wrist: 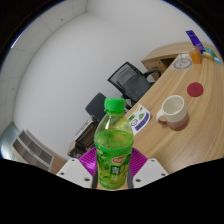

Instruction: Pour water

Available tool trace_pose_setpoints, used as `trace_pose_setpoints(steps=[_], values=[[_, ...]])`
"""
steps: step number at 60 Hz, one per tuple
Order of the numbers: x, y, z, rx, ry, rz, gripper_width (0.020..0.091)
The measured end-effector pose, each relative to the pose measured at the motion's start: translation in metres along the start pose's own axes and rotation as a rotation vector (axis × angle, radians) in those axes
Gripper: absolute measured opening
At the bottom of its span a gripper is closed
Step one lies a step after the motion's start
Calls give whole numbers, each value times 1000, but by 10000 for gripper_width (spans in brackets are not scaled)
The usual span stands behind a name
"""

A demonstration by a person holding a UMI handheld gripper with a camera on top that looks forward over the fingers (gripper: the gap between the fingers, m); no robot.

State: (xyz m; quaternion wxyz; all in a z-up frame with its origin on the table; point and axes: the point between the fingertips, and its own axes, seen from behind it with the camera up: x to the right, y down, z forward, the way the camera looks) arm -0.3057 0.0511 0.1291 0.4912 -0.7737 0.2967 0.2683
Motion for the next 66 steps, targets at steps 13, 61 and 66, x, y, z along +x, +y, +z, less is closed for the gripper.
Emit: trace_pose_setpoints(steps=[13, 61, 66], values=[[28, -53, 15, -31, -95, 500, 401], [31, -123, -6, -39, -136, 376, 404], [30, -164, -15, 37, -90, 64, 403]])
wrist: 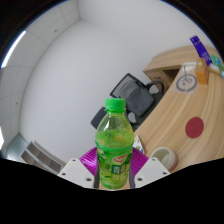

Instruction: Pour water

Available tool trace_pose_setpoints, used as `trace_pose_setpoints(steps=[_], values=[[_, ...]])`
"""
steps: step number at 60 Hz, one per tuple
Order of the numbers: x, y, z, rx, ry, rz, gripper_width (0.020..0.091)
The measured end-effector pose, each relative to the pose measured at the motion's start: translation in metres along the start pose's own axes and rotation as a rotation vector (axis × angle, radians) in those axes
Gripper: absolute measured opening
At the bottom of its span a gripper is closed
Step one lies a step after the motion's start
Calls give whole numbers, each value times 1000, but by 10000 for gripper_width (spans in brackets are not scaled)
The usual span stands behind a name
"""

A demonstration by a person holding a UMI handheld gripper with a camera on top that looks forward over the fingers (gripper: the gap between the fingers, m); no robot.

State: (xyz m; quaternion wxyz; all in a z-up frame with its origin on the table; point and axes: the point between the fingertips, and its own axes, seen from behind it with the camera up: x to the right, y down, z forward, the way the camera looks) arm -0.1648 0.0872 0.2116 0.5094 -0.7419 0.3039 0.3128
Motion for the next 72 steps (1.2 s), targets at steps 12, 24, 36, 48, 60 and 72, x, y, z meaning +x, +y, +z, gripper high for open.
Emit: trace_pose_setpoints(steps=[12, 24, 36, 48, 60, 72], values=[[22, -92, -26, 160, 123, -532, 405], [109, -136, -24, 185, 277, -749, 404], [198, -132, 0, 135, 348, -757, 403], [233, -109, 24, 115, 317, -757, 405], [239, -103, 22, 147, 292, -743, 487], [245, -90, 16, 95, 341, -767, 646]])
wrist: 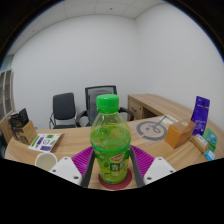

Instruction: Pour water

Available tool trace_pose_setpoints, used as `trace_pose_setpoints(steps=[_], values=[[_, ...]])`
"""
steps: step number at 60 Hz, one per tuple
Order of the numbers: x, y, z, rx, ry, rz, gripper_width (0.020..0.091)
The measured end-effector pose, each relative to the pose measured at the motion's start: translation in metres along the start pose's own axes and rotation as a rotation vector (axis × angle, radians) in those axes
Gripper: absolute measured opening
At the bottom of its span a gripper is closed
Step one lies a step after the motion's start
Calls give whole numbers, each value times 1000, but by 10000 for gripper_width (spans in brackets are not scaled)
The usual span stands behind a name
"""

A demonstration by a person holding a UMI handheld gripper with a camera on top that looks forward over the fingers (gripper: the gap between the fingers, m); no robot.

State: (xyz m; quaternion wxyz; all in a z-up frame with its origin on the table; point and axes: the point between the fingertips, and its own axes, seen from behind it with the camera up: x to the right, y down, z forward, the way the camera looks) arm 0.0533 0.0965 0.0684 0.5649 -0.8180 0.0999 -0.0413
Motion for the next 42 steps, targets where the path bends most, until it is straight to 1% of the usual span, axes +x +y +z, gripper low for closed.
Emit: trace_pose_setpoints(steps=[4, 7, 10, 18, 22, 31, 42], values=[[0, 8, -10, -34, 7, -17, 671], [0, 11, -23, -43, 12, -18, 719], [0, 13, -39, -48, 18, -16, 745], [-4, 26, -98, -102, 27, -29, 735], [-16, 32, -133, -147, 2, -41, 736], [-42, 32, -213, -209, -30, -48, 739], [-81, 12, -291, -173, -75, -46, 741]])
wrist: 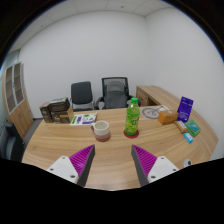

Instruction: Pour water

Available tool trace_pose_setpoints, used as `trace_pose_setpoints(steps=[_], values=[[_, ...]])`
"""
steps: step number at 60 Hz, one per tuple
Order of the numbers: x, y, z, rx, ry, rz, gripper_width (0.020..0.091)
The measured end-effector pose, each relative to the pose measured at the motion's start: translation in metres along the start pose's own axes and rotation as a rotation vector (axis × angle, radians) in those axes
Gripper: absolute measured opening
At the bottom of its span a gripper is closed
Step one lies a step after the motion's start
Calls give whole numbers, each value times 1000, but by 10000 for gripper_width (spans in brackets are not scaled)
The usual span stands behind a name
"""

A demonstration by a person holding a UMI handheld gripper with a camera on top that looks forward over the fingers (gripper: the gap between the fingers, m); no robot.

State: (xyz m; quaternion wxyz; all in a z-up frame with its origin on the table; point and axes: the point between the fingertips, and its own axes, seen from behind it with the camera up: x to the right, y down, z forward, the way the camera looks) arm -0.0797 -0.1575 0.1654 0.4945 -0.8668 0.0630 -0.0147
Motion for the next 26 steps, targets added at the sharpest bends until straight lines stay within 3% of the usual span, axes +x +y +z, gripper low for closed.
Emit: trace_pose_setpoints(steps=[26], values=[[-71, -36, -92, 126, -72, -73, 748]])
